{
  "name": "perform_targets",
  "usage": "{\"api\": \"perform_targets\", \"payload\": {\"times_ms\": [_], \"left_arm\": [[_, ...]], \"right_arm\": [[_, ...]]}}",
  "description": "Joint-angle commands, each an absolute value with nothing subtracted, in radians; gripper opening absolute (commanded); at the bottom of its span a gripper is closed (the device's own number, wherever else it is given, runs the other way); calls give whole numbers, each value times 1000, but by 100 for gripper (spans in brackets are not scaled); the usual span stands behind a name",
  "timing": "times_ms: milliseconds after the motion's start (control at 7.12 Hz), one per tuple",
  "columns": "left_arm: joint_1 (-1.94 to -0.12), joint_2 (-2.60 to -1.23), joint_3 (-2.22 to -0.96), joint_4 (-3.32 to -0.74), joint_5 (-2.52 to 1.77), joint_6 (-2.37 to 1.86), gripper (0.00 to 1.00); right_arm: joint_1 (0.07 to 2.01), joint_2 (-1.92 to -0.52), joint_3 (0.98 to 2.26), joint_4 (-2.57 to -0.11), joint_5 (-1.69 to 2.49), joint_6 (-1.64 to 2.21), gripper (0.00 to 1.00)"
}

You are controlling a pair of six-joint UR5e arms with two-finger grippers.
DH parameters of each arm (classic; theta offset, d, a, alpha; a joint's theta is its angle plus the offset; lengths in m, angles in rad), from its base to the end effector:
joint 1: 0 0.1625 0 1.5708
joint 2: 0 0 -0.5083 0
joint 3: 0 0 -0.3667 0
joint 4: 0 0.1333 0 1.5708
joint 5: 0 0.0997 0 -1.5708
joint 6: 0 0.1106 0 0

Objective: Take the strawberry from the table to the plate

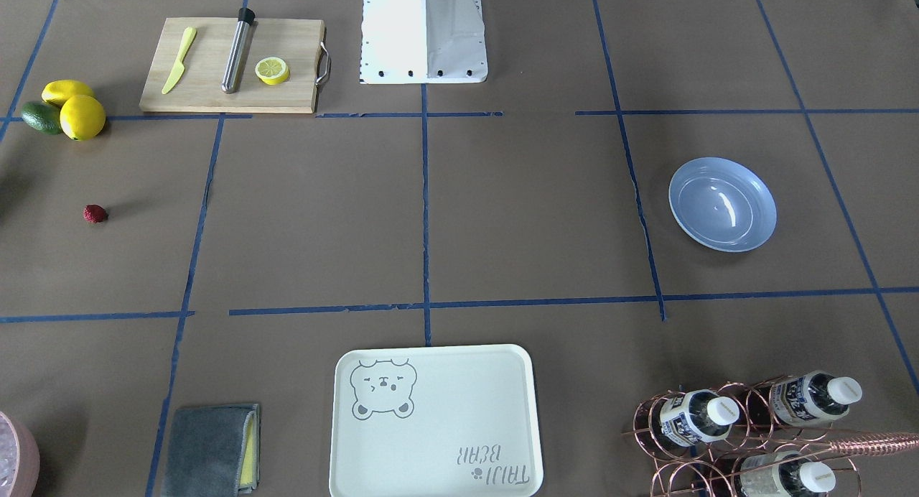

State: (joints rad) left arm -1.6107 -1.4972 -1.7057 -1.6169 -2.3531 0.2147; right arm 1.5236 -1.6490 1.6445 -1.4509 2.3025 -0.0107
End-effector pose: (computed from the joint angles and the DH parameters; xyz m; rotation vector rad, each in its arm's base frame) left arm -0.0727 -0.4336 0.7143 0.2006 0.7637 0.2077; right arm 0.0388 -0.4378 0.7412 0.0969 -0.7330 -0.0975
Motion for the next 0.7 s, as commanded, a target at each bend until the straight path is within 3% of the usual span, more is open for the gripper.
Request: {"api": "perform_targets", "payload": {"times_ms": [0,561], "left_arm": [[-1611,-1499,-1706,-1617,-2352,216,100],[-1611,-1497,-1718,-1666,-2352,216,100]], "right_arm": [[1522,-1649,1644,-1451,2303,-11,100],[1520,-1648,1663,-1447,2332,-11,100]]}}
